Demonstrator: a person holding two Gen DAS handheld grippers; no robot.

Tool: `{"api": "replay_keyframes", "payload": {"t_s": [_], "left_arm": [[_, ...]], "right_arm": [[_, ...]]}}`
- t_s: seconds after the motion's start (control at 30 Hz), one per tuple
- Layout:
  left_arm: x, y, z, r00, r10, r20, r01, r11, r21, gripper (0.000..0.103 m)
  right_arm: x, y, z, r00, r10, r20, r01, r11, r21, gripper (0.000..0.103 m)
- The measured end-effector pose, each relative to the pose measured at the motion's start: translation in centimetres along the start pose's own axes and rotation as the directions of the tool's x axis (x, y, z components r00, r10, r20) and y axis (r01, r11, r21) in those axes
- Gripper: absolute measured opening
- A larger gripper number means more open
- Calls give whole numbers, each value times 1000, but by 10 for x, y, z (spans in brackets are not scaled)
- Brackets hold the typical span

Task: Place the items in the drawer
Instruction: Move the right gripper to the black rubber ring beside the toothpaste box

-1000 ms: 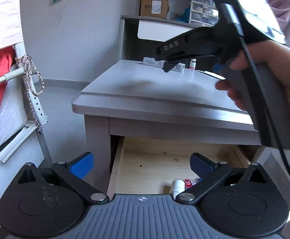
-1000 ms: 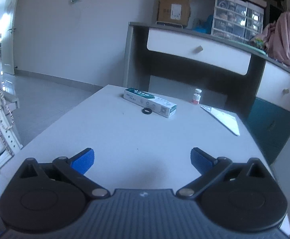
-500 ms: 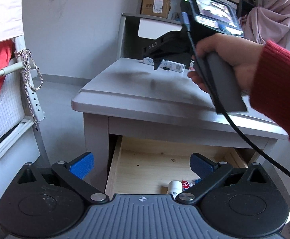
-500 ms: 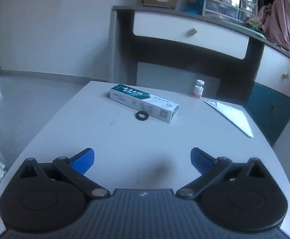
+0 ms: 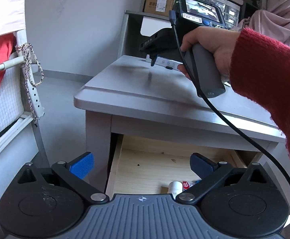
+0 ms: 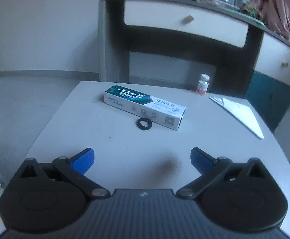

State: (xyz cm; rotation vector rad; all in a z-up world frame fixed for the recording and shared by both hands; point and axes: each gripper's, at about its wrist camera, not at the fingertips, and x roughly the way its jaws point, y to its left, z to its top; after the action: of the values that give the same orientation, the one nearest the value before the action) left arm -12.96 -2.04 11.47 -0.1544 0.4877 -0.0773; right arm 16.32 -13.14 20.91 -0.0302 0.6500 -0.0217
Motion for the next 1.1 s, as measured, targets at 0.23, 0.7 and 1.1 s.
{"api": "replay_keyframes", "payload": {"t_s": [0.23,0.7,1.1], "left_arm": [[1,2,1,1000,-7,-2,7,1000,-11,103],[1,9,3,1000,-16,2,16,999,-35,103],[3,11,4,1000,-21,0,21,999,-47,103]], "right_arm": [[16,3,10,999,-35,-20,37,997,66,103],[41,9,23,995,-81,-55,88,987,134,103],[55,8,34,993,-102,-66,112,979,168,103]]}}
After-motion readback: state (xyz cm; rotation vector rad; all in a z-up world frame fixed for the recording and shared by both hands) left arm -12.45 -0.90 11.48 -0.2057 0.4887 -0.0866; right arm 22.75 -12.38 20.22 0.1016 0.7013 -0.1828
